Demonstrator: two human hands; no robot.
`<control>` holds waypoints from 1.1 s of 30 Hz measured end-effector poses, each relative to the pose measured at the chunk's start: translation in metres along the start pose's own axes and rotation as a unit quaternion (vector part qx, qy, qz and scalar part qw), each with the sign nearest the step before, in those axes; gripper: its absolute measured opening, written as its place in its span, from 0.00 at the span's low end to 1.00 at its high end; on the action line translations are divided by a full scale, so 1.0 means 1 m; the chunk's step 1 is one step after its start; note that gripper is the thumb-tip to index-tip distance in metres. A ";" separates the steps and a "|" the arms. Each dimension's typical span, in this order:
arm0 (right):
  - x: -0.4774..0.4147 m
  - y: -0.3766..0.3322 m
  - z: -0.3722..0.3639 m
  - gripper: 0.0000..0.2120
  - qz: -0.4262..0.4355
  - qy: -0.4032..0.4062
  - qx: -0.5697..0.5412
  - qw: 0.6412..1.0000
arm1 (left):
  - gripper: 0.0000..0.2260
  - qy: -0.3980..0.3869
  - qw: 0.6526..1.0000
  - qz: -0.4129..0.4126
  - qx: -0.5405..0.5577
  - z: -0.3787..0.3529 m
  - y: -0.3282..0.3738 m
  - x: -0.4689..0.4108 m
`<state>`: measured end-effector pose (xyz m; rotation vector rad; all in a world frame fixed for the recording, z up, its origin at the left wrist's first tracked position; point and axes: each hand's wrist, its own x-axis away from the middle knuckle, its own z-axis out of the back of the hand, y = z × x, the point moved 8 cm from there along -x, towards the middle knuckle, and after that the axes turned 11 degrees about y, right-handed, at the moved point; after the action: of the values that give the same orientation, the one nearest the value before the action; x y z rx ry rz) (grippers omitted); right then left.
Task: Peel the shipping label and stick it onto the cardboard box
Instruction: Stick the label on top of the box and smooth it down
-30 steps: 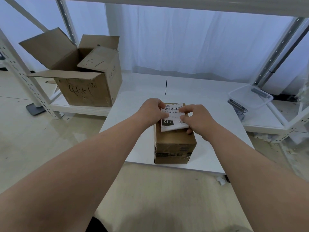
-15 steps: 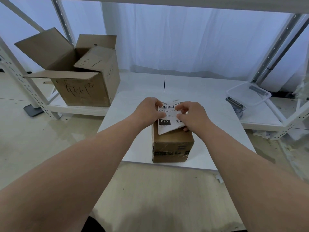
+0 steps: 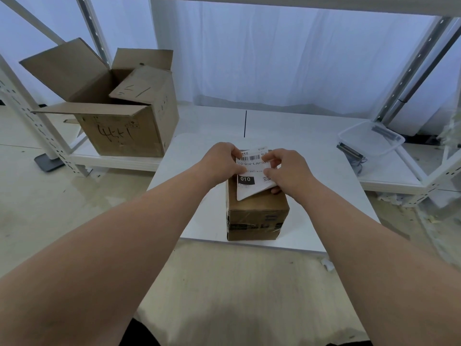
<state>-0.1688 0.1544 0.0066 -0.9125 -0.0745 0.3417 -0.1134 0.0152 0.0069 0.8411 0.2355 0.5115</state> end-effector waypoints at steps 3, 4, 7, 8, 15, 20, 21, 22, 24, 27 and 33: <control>0.000 0.002 -0.002 0.15 -0.017 -0.010 -0.024 1.000 | 0.16 -0.011 0.999 0.021 0.024 0.002 -0.002 0.000; 0.001 0.002 -0.003 0.15 -0.021 -0.015 -0.025 0.999 | 0.16 -0.014 0.999 0.023 0.020 0.002 -0.003 0.000; 0.001 0.002 -0.005 0.16 -0.018 -0.025 -0.014 0.999 | 0.17 -0.016 1.000 0.015 0.001 0.001 -0.004 0.000; 0.001 0.001 -0.006 0.16 -0.012 -0.025 -0.007 1.000 | 0.17 -0.015 1.000 0.011 -0.005 0.001 -0.003 0.000; 0.000 0.002 -0.005 0.16 0.001 -0.018 0.025 1.000 | 0.18 0.000 0.998 -0.023 -0.055 0.000 0.003 0.000; -0.001 0.002 -0.005 0.16 0.000 -0.017 0.031 0.999 | 0.19 0.004 0.996 -0.029 -0.080 -0.001 0.004 0.000; -0.001 0.002 -0.005 0.16 0.000 -0.017 0.032 0.999 | 0.19 0.006 0.996 -0.028 -0.082 -0.001 0.004 0.000; -0.001 0.002 -0.005 0.16 0.000 -0.016 0.033 0.999 | 0.19 0.007 0.996 -0.028 -0.084 -0.001 0.004 0.000; -0.001 0.003 -0.006 0.16 0.000 -0.015 0.032 0.999 | 0.19 0.010 0.996 -0.028 -0.087 -0.001 0.003 -0.001; -0.001 0.002 -0.006 0.15 -0.001 -0.013 0.027 1.000 | 0.18 0.012 0.996 -0.028 -0.086 -0.001 0.003 0.000; 0.000 0.003 -0.002 0.15 -0.006 0.001 0.010 1.000 | 0.17 0.016 0.998 -0.015 -0.053 0.000 0.001 -0.001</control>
<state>-0.1694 0.1547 0.0031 -0.8916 -0.0744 0.3304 -0.1146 0.0154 0.0070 0.7248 0.2480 0.5045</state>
